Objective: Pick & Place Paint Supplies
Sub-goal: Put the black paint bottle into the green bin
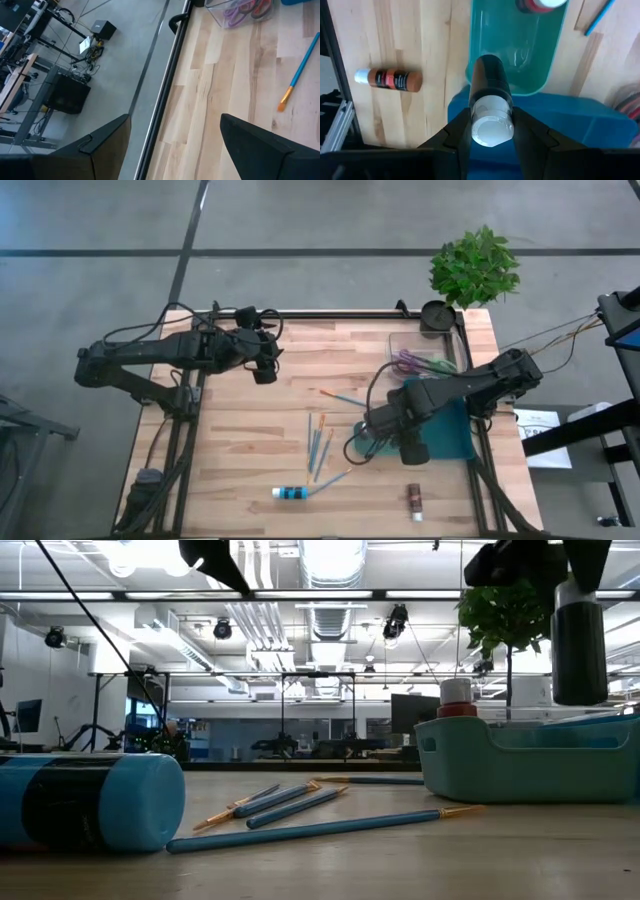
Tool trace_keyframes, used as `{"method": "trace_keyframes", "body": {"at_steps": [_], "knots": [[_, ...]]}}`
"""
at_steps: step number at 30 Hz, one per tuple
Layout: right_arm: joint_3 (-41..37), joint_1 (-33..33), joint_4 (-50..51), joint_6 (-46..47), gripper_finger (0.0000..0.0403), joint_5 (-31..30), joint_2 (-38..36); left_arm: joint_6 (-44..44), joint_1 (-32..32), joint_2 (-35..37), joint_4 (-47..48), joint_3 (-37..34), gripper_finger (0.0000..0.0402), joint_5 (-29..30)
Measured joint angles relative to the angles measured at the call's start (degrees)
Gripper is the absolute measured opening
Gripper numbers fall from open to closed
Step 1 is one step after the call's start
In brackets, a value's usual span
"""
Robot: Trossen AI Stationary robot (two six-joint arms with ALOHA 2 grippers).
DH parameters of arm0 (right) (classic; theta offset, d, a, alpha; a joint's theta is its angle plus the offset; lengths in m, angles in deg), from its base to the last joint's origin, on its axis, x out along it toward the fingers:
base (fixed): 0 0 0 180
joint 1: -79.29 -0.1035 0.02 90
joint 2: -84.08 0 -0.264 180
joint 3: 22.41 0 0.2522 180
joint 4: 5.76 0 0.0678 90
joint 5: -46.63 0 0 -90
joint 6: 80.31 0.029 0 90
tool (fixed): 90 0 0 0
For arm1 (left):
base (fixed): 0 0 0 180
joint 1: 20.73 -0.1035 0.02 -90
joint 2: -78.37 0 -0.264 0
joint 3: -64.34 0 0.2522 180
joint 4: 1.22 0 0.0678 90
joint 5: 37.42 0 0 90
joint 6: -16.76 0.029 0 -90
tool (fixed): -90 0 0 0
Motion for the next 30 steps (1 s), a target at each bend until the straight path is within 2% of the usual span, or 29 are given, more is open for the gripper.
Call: {"method": "trace_keyframes", "body": {"at_steps": [17, 30], "knots": [[-0.54, 2.70, -1.52, -7.91, 0.0109, -0.88, 6.75, -1.73, 0.04, -0.02, 1.28, 0.00, 0.0313, -0.15], [-0.90, 4.93, -3.70, -12.35, 0.0109, -1.74, 7.40, -2.14, 0.04, -0.02, 1.79, 0.00, 0.0313, -0.61]]}}
